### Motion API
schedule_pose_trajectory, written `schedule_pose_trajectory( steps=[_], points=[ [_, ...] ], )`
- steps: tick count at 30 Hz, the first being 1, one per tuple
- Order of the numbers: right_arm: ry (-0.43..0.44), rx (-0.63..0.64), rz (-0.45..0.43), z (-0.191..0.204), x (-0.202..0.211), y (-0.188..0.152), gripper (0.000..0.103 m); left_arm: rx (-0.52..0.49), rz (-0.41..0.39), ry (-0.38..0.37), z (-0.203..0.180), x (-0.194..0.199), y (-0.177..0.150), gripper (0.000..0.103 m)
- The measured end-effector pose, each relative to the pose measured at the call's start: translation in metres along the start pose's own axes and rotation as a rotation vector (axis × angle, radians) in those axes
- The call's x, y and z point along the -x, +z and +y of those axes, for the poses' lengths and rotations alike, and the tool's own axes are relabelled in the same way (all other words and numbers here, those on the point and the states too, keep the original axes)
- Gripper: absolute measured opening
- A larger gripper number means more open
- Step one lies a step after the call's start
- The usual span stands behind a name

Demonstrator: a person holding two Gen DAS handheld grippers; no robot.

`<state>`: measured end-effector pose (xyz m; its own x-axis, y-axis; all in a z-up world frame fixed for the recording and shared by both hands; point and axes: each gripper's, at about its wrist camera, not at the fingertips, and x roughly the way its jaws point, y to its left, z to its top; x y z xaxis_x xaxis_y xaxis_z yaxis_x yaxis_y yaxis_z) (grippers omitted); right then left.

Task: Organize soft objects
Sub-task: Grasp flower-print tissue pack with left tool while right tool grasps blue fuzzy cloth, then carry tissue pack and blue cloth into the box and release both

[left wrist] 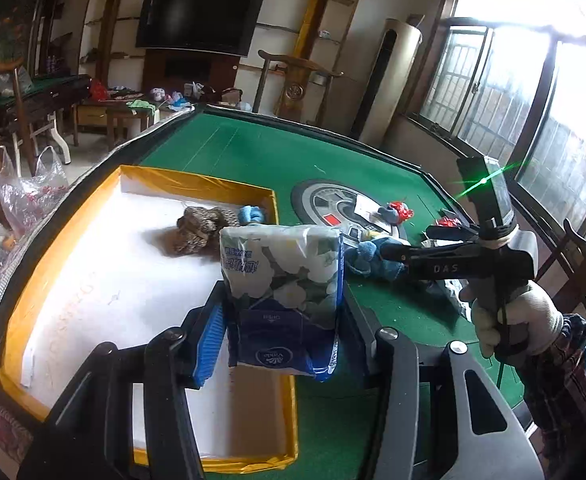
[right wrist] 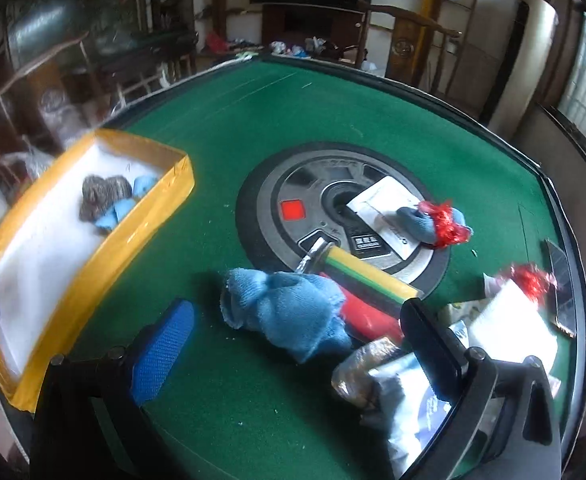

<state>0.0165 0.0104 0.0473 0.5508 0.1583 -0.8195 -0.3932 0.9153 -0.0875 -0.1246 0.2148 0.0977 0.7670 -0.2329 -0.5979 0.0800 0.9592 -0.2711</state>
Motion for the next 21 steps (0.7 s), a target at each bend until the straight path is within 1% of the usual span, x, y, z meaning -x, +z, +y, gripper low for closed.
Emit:
schedule_pose_trajectory(
  steps=[2,3,4,5,6,7,9,11,16,18,21],
  points=[
    [-0.020,0.057,0.042,0.009,-0.015,0.002,0.100,0.027,0.001,0.008,0.012,0.001,-0.001,0.050],
    [-0.035,0.082,0.059,0.013,-0.022,0.002,0.093,0.042,0.003,0.010,0.018,0.001,-0.001,0.050],
    [-0.048,0.102,0.078,0.017,-0.028,0.002,0.078,0.058,0.005,0.013,0.025,0.001,-0.002,0.050],
    [-0.054,0.115,0.098,0.021,-0.032,0.001,0.069,0.073,0.005,0.019,0.031,0.002,-0.002,0.050],
    [-0.051,0.122,0.117,0.023,-0.036,-0.001,0.050,0.085,0.004,0.026,0.037,0.002,-0.003,0.050],
    [-0.047,0.123,0.126,0.023,-0.037,-0.003,0.041,0.096,0.003,0.035,0.043,0.002,-0.003,0.050],
    [-0.040,0.103,0.110,0.022,-0.032,-0.005,0.035,0.112,0.001,0.057,0.054,0.003,-0.003,0.050],
    [-0.021,0.068,0.088,0.018,-0.022,-0.006,0.032,0.133,0.006,0.080,0.066,0.002,-0.002,0.050],
    [-0.004,0.017,0.007,0.014,0.015,-0.002,0.032,0.163,0.029,0.109,0.090,-0.002,0.003,0.050],
    [0.027,0.004,-0.020,0.017,0.030,0.002,0.032,0.164,0.041,0.115,0.095,-0.003,0.007,0.050],
    [0.099,-0.008,-0.037,0.028,0.040,0.011,0.032,0.162,0.063,0.117,0.102,-0.008,0.016,0.050]
  ],
)
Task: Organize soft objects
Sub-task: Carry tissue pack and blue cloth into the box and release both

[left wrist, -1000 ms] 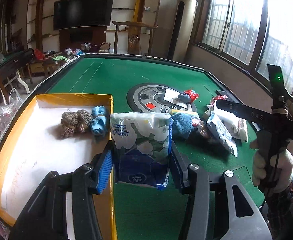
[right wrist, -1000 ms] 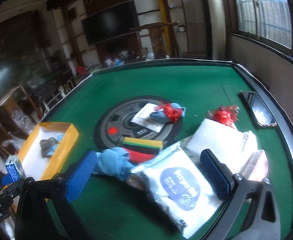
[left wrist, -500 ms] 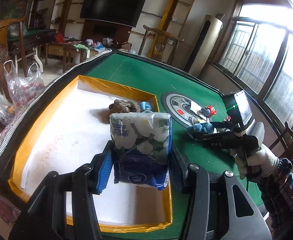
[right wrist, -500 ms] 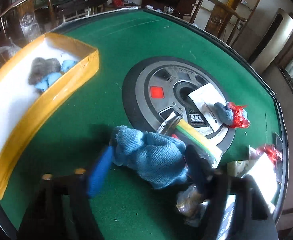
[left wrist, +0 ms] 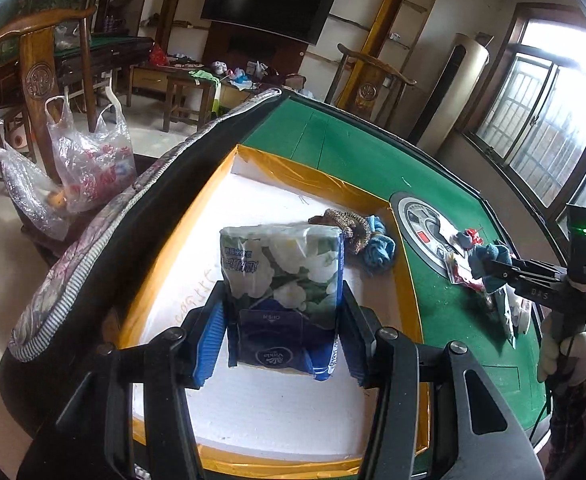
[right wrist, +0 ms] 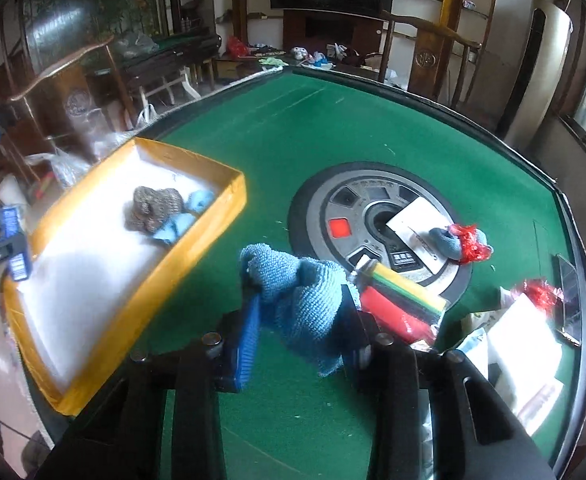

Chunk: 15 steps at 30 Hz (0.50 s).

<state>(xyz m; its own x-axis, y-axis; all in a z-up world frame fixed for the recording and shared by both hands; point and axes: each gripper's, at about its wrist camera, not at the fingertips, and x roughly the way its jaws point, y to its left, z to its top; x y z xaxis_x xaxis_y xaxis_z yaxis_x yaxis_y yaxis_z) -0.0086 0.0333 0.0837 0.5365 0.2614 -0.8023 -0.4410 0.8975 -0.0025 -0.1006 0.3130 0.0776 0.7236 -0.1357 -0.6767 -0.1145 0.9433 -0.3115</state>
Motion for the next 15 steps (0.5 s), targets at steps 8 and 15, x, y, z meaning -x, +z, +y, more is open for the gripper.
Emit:
schedule_pose_trajectory(
  steps=[8,15],
  points=[
    [0.326,-0.111,0.031,0.055,-0.021,0.023,0.033,-0.034,0.060,0.034,0.004,-0.031,0.028,0.050],
    [0.553,-0.295,0.106,0.100,-0.085,0.056,0.033,0.040,0.153,0.072,0.021,-0.085,0.050,0.050]
  ],
)
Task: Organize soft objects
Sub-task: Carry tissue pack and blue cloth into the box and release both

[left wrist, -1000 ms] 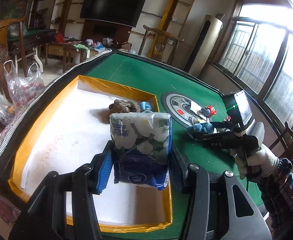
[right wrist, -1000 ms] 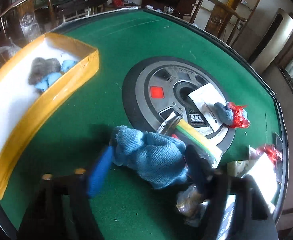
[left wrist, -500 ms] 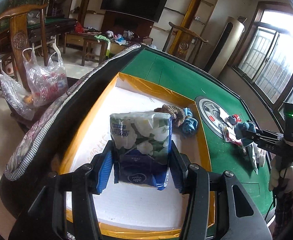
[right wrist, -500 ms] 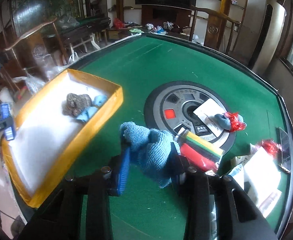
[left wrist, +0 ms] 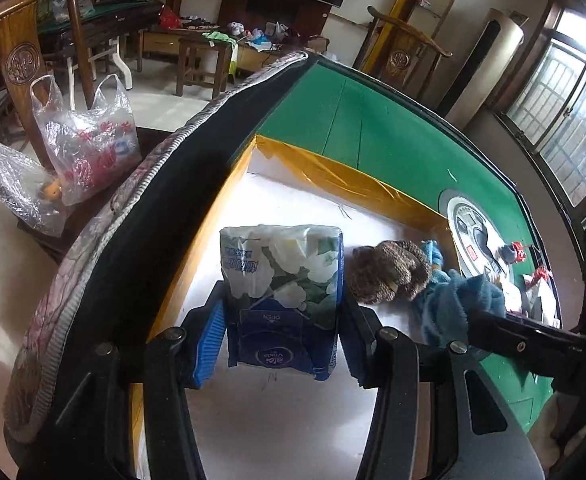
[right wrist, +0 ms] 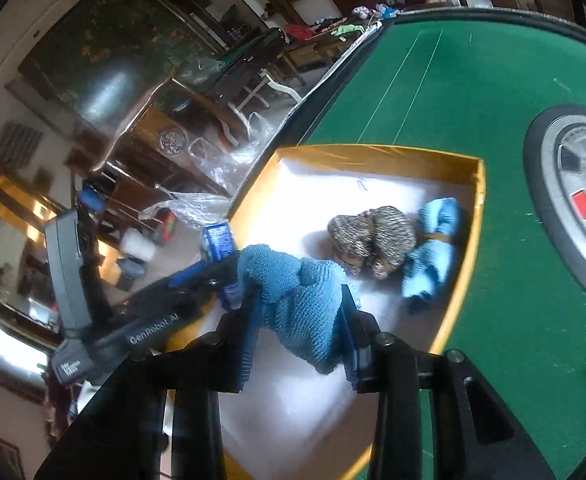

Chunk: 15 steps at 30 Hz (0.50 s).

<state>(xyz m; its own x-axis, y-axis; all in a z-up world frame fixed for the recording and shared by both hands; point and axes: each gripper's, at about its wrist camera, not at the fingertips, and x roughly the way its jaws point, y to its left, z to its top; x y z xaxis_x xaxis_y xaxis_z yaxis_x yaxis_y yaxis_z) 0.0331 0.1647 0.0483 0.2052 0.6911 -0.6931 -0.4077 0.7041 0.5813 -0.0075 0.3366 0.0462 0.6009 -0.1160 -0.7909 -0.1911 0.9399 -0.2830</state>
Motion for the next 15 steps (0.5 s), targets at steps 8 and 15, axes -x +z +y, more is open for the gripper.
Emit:
schedule_pose_trajectory(
  steps=[8,15],
  points=[
    [0.011,-0.114,-0.011,-0.002,-0.054,0.033,0.033,0.043,-0.002,0.033,0.005,-0.023,0.017,0.051],
    [-0.060,-0.111,-0.012,0.004,-0.068,0.048,0.038,0.140,0.018,-0.023,0.019,-0.031,0.022,0.057]
  ],
)
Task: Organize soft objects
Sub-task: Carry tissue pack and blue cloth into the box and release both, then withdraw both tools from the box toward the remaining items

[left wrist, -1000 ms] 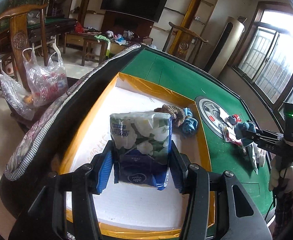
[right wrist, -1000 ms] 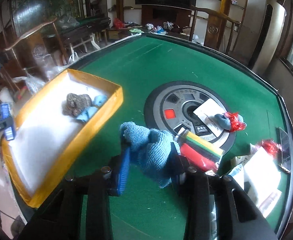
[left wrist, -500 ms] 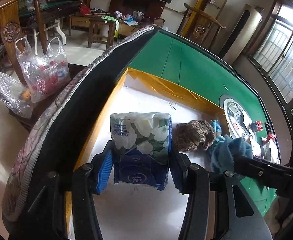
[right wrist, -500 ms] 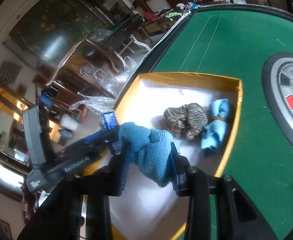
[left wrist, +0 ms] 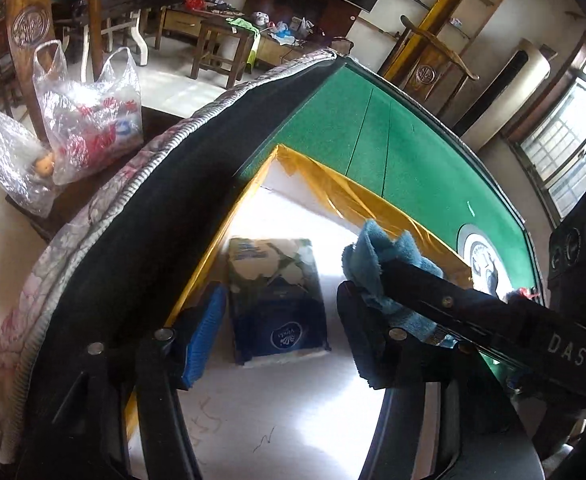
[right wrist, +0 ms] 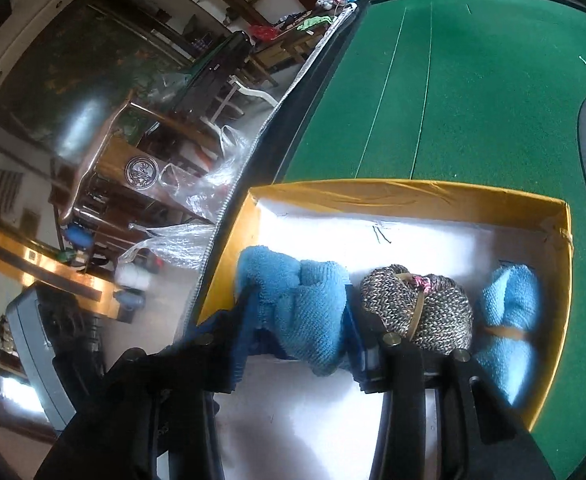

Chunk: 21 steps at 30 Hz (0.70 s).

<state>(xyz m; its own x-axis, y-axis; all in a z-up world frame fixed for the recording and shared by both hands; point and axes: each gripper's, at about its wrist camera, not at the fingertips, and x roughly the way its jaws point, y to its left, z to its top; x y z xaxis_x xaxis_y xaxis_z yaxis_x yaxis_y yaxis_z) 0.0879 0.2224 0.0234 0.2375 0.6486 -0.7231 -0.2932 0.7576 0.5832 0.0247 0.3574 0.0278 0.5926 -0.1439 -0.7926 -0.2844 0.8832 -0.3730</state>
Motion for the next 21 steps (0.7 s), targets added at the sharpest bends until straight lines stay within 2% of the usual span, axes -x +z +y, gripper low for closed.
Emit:
schedule_pose_trajectory(
  steps=[3,7,11,14,16,20,21],
  points=[
    [-0.048,0.037,-0.020,0.004,0.007,0.003,0.045,0.011,-0.007,-0.026,0.000,0.004,0.001,0.057],
    [-0.005,0.025,-0.037,0.000,0.019,0.009,0.055,0.028,-0.019,-0.082,0.002,0.017,0.000,0.057],
    [-0.018,0.062,-0.085,0.003,0.042,0.007,0.057,0.019,-0.051,-0.095,-0.002,0.040,-0.003,0.057],
    [-0.042,0.131,-0.153,0.007,0.078,-0.003,0.056,-0.006,-0.094,-0.117,-0.012,0.063,-0.011,0.058],
    [-0.072,0.186,-0.201,0.006,0.108,-0.017,0.056,-0.032,-0.121,-0.142,-0.023,0.080,-0.020,0.063],
    [-0.145,0.263,-0.330,-0.015,0.174,-0.059,0.057,-0.088,-0.151,-0.221,-0.049,0.109,-0.042,0.066],
    [-0.177,0.281,-0.365,-0.024,0.190,-0.071,0.061,-0.107,-0.154,-0.239,-0.058,0.115,-0.049,0.066]
  ],
)
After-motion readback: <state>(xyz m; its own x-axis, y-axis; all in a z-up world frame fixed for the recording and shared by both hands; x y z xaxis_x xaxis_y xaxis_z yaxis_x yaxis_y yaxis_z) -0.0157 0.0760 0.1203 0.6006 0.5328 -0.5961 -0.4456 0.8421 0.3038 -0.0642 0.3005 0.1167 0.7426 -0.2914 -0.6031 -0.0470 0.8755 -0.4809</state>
